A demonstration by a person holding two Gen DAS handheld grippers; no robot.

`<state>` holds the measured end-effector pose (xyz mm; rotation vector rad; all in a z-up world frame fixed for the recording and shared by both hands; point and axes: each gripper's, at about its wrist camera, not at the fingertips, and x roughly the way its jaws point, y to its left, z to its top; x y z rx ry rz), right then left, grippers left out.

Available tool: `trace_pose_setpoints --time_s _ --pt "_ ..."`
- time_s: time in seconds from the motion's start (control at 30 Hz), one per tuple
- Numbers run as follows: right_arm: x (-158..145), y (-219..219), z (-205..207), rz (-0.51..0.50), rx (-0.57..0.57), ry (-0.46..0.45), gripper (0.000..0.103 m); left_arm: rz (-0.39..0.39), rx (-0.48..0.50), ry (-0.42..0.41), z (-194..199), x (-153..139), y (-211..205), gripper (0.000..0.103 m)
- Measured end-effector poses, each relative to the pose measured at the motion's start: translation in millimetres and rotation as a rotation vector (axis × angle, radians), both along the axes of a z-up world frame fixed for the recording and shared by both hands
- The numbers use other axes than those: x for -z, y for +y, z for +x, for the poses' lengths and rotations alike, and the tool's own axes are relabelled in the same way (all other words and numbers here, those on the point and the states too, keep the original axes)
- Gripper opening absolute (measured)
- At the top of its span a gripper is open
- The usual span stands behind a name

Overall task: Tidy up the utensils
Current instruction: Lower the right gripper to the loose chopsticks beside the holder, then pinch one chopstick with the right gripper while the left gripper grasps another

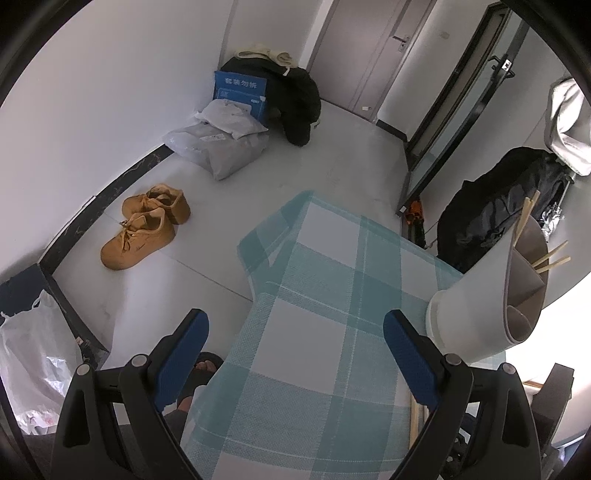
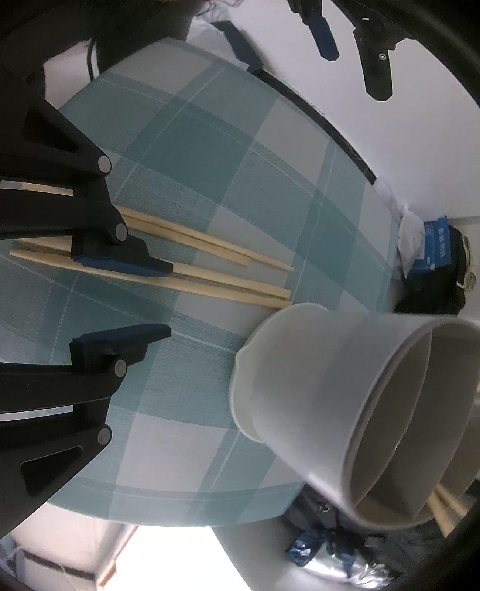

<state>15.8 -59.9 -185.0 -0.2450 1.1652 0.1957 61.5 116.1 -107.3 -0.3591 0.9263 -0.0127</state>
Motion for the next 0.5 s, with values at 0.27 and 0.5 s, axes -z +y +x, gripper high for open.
trace_pose_setpoints --time_s 0.27,0.5 --pt "-1 15 5 0.069 -0.02 0.019 0.008 -0.005 -0.013 0.017 0 3 1 0.093" --pt "-3 4 -25 0.081 -0.036 0.073 0.006 -0.011 0.001 0.04 1 6 -2 0.093"
